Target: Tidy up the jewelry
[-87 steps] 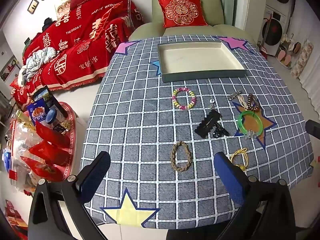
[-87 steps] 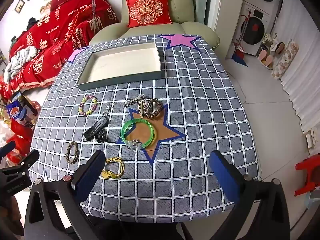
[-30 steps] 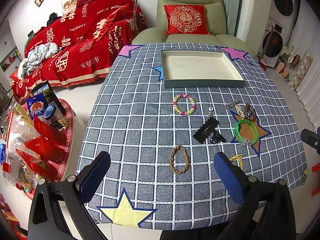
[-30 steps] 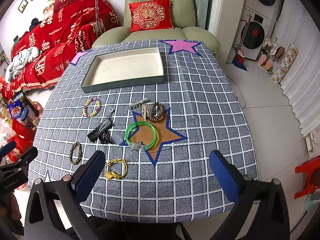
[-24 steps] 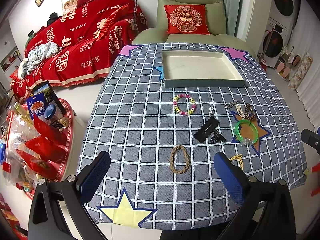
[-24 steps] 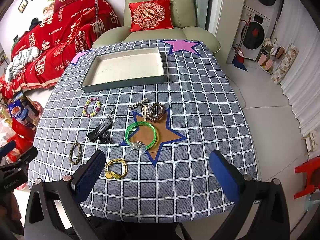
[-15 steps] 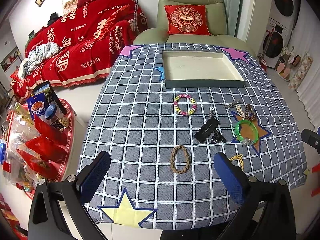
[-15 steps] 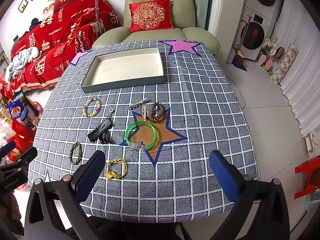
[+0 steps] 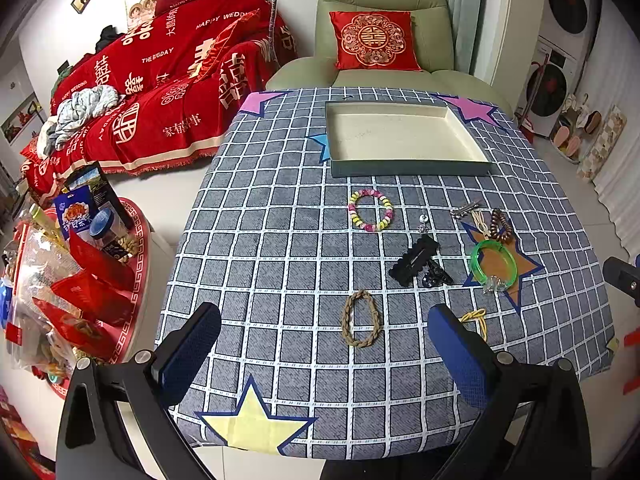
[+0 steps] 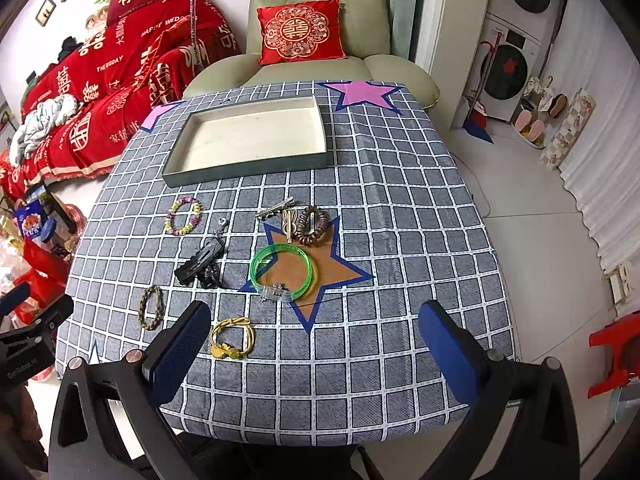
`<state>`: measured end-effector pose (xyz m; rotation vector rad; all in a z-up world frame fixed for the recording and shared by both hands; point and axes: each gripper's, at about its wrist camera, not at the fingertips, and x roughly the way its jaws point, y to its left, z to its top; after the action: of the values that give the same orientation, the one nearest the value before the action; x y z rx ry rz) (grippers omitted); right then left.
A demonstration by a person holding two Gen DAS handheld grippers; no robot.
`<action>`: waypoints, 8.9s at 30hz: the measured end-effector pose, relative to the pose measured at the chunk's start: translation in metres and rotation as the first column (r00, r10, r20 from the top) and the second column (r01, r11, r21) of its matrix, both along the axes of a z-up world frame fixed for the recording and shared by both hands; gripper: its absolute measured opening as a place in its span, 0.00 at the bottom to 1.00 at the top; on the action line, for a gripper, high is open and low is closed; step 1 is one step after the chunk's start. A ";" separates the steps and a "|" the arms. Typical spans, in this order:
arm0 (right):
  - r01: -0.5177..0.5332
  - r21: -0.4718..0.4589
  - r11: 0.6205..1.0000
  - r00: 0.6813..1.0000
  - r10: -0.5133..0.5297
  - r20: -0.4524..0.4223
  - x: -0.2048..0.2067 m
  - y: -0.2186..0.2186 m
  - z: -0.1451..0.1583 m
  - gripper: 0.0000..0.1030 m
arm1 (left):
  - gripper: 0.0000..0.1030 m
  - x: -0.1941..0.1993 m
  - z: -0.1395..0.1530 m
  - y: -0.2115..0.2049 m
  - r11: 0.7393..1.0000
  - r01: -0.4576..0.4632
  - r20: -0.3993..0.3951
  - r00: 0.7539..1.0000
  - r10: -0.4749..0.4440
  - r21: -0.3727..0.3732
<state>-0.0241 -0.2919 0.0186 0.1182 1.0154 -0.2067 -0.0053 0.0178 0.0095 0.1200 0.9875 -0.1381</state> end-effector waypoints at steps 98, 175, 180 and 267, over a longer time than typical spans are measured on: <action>0.197 0.124 0.973 0.873 -0.116 -0.474 0.130 0.001 -0.152 0.08 | 0.20 0.093 -0.146 -0.105 0.986 0.161 -0.443 0.882 -0.161 -0.037; -0.054 0.434 0.899 0.988 0.110 -0.104 0.353 -0.105 -0.075 0.65 | 0.22 0.360 -0.094 -0.189 0.998 -0.056 -0.160 0.986 0.052 -0.022; -0.038 0.416 0.909 0.992 0.084 -0.093 0.332 -0.104 -0.071 0.72 | 0.22 0.354 -0.099 -0.188 0.999 -0.031 -0.185 0.982 0.023 -0.037; 0.113 0.241 0.964 0.940 -0.025 -0.340 0.078 0.002 -0.145 0.05 | 0.38 0.140 -0.133 -0.154 0.924 0.362 -0.271 0.883 -0.383 -0.126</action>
<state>0.0542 -0.2903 -0.1264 0.3670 1.3780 -0.1610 0.1348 -0.1362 -0.1237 0.2287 1.2459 -0.5593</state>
